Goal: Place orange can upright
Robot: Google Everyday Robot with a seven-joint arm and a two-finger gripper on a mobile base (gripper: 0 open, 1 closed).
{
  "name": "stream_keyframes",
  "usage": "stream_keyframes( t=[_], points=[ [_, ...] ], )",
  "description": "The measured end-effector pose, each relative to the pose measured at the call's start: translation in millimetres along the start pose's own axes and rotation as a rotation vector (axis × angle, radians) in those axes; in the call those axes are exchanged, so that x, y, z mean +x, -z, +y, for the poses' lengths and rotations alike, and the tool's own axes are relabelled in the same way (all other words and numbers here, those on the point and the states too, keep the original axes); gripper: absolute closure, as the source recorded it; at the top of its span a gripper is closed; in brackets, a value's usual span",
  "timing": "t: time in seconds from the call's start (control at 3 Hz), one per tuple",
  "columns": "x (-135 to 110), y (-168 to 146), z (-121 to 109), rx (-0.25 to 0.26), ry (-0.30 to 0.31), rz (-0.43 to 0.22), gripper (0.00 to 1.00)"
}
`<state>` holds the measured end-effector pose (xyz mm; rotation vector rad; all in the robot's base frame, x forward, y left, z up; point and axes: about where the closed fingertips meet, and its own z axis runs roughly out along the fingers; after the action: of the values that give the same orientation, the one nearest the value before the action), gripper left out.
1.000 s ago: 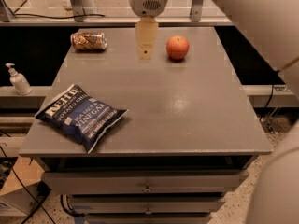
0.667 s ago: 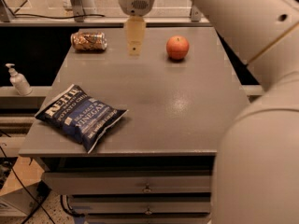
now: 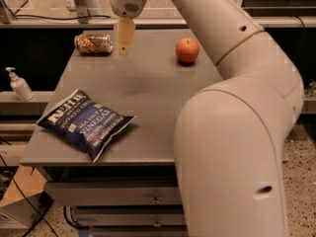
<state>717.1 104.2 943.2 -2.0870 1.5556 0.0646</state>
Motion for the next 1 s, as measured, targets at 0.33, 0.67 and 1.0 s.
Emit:
stream_keyframes(
  t=[0.33, 0.67, 1.0],
  points=[
    [-18.9, -28.5, -17.2, -0.018, 0.032, -0.041, 0.0],
    [-20.5, -28.3, -22.3, -0.007, 0.031, -0.049, 0.0],
    [-18.0, -42.3, -18.3, -0.028, -0.002, -0.026, 0.0]
  ],
)
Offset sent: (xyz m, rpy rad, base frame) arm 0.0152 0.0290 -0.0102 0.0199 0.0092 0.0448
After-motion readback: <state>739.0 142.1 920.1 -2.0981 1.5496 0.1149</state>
